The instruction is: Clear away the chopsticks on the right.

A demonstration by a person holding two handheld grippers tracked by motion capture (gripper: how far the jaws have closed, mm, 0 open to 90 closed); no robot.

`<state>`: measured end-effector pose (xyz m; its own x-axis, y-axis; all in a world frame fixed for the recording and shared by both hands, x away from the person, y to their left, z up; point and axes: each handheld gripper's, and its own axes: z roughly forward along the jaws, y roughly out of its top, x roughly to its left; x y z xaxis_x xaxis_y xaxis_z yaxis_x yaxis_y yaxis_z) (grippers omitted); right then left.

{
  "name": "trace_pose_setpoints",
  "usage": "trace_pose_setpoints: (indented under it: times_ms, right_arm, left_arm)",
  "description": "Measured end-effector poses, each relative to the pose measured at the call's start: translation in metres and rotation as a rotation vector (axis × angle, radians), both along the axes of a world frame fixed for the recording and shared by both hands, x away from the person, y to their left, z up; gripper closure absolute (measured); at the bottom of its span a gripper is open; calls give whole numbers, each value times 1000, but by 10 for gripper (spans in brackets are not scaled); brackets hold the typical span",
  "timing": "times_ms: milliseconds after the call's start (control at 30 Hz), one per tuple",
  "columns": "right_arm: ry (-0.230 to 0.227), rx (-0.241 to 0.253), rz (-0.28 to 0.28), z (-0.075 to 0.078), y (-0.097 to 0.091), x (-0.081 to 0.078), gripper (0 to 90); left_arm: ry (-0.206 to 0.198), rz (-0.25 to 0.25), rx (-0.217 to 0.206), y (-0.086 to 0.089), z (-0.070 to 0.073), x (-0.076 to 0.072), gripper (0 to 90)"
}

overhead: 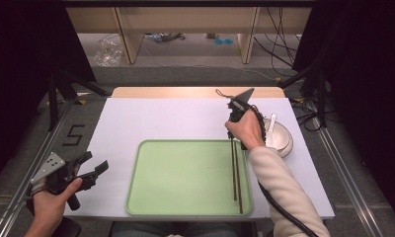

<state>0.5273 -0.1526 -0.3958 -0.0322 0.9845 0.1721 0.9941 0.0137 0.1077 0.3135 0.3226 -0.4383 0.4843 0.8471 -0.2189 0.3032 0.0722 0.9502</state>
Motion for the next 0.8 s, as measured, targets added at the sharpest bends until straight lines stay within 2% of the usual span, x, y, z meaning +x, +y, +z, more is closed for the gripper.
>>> trace_pose_setpoints:
  times_ms: [33,100,133,167,200,300,333,400,500,767,800]
  right_arm:
    - [0,0,0,0,0,0,878]
    - [27,-21,18,-9,-1,-1,877]
    - [32,-4,6,-12,1,0,877]
    - [34,-32,21,-16,0,-1,877]
    - [73,-25,-14,-20,2,0,877]
    - [74,-44,-5,-26,2,0,877]
    - [90,-33,-33,-31,4,0,877]
    - [82,-39,-34,-35,3,0,877]
    - [101,-54,-44,-43,3,1,877]
    - [123,-77,-48,-51,3,0,865]
    - [116,-79,-50,-53,5,0,858]
  left_arm:
    - [0,0,1,0,0,0,206]
    - [1,0,-1,0,0,0,206]
    - [1,0,-1,0,0,0,206]
    - [0,-1,0,0,0,0,206]
    - [0,-1,1,0,0,0,206]
    - [1,0,-2,0,0,0,206]
    - [1,0,-2,0,0,0,206]
    - [1,1,-3,0,0,0,206]
    - [0,0,-3,0,0,0,206]
    - [1,0,-3,0,0,0,205]
    - [0,0,-3,0,0,0,205]
